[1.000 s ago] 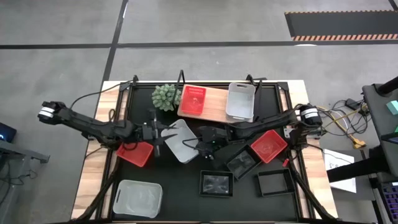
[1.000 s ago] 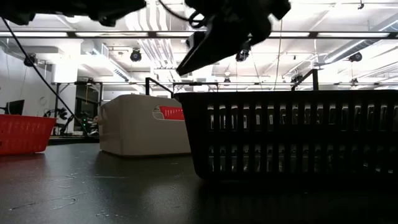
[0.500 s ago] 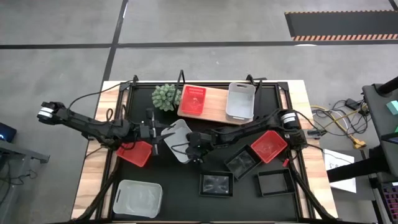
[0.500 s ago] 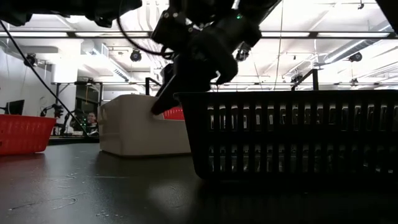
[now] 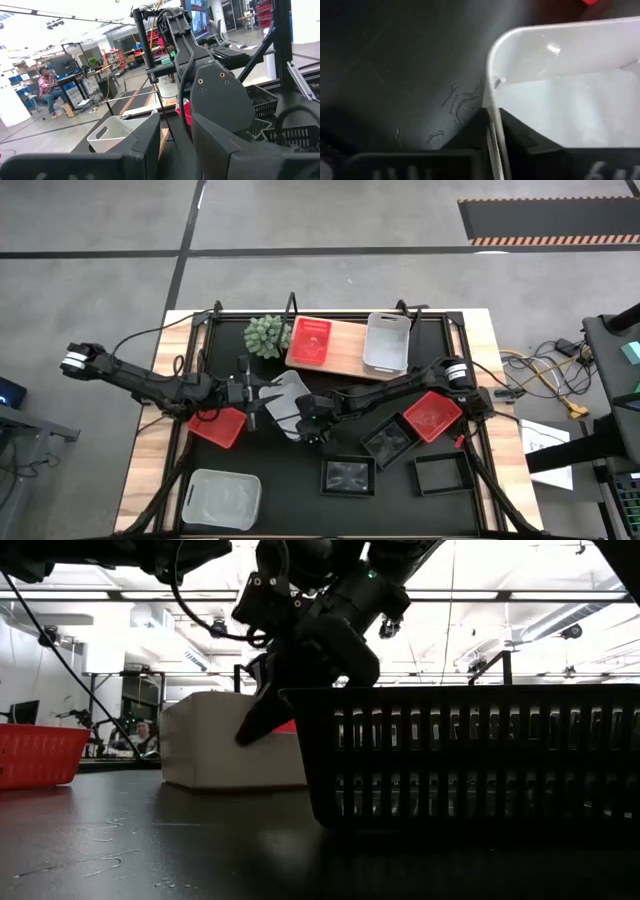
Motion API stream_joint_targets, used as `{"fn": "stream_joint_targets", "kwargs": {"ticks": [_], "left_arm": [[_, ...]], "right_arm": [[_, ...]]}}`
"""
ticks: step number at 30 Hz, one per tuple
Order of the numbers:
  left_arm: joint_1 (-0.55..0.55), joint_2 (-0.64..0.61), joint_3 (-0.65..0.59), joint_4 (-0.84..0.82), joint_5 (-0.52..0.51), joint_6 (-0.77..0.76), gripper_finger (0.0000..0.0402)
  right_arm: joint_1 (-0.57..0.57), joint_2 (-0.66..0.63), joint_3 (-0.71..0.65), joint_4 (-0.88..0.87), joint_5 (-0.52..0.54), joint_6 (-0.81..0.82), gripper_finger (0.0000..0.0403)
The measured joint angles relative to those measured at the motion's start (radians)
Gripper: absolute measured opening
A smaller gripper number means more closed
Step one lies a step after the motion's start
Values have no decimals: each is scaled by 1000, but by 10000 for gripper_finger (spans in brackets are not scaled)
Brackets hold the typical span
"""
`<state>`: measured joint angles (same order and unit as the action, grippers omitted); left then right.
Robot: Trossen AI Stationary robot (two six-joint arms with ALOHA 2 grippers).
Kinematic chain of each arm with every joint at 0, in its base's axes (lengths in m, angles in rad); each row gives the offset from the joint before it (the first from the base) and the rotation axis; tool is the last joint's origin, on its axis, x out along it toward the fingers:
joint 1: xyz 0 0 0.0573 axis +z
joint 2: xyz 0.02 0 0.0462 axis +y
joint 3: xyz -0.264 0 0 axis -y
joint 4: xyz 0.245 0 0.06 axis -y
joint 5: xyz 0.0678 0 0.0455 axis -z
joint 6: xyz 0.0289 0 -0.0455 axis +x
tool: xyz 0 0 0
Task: Stack baskets on shelf by color
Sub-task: Stack the top white bin on top of the white bin on the shelf
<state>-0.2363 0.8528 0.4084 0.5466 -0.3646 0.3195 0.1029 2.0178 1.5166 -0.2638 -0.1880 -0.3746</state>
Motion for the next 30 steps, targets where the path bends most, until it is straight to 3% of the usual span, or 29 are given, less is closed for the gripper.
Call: {"fn": "stream_joint_targets", "kwargs": {"ticks": [13,22,30], "left_arm": [[0,2,0,4,0,-3,95],[1,2,0,7,0,-25,95],[0,3,0,7,1,-26,95]], "right_arm": [[94,-209,-1,-150,16,-2,9],[134,-415,-1,-320,311,28,9],[66,-563,-3,-522,500,109,9]]}}
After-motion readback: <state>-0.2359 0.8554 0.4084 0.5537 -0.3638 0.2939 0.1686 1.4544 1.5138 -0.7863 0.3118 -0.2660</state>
